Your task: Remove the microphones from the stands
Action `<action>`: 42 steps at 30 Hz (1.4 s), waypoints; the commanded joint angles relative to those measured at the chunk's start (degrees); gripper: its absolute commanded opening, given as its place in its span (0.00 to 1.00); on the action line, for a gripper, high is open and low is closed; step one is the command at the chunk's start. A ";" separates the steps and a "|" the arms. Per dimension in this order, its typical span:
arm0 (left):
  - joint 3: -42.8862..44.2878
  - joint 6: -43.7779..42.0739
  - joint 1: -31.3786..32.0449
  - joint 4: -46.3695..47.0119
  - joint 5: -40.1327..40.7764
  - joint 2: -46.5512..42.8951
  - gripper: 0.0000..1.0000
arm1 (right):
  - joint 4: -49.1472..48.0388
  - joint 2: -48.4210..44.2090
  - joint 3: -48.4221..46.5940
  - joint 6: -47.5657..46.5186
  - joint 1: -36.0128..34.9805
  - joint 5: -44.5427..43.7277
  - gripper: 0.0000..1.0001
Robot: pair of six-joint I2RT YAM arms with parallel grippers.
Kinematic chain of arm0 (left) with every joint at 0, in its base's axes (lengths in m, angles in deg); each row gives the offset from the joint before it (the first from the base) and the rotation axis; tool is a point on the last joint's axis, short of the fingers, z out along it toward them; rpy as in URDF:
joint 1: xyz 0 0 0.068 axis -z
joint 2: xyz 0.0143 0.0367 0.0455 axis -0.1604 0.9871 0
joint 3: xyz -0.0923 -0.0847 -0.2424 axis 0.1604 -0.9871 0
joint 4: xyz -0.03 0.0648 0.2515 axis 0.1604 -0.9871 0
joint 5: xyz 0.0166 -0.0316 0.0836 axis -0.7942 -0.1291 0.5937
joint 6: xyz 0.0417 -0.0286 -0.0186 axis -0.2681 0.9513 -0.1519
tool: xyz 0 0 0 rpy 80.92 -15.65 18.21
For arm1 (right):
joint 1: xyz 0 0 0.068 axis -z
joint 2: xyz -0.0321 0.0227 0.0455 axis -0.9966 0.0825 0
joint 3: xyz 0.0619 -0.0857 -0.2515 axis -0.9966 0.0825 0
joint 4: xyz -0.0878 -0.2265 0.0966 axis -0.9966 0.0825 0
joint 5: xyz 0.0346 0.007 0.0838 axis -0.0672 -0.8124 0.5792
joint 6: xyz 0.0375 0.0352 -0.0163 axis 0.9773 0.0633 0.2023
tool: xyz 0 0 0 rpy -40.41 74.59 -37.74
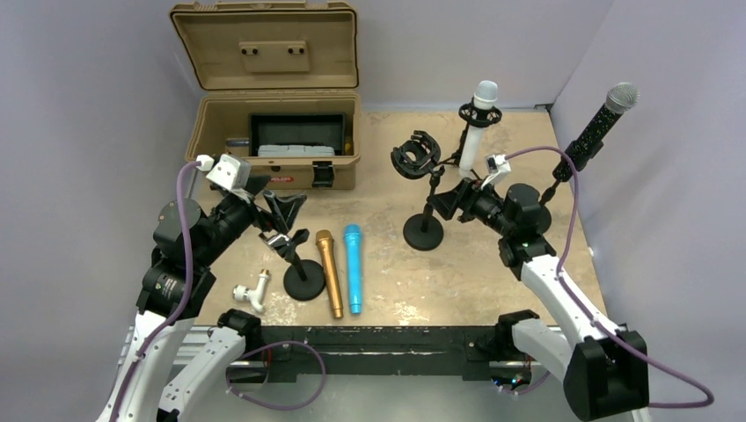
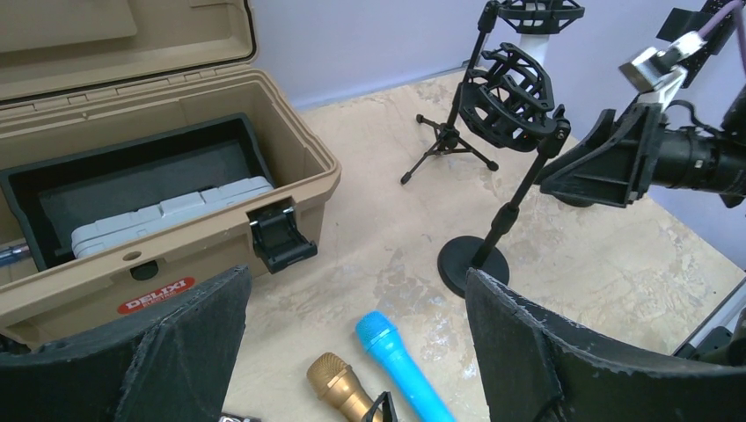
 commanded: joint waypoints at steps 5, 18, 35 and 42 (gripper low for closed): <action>0.96 0.67 -0.31 1.56 -1.10 0.06 0.89 | 2.25 -6.73 -10.62 0.34 0.22 0.46 0.75; 1.02 0.51 -0.31 1.29 -0.46 -0.02 0.89 | 1.54 1.71 -15.50 4.48 0.44 1.57 0.60; 0.93 0.59 -0.31 1.38 -0.84 -0.20 0.89 | 0.23 2.86 -9.30 2.98 0.44 -0.50 0.46; 0.88 0.59 -0.32 1.45 -0.91 0.15 0.89 | 0.85 1.90 -4.78 1.39 0.49 -2.81 0.45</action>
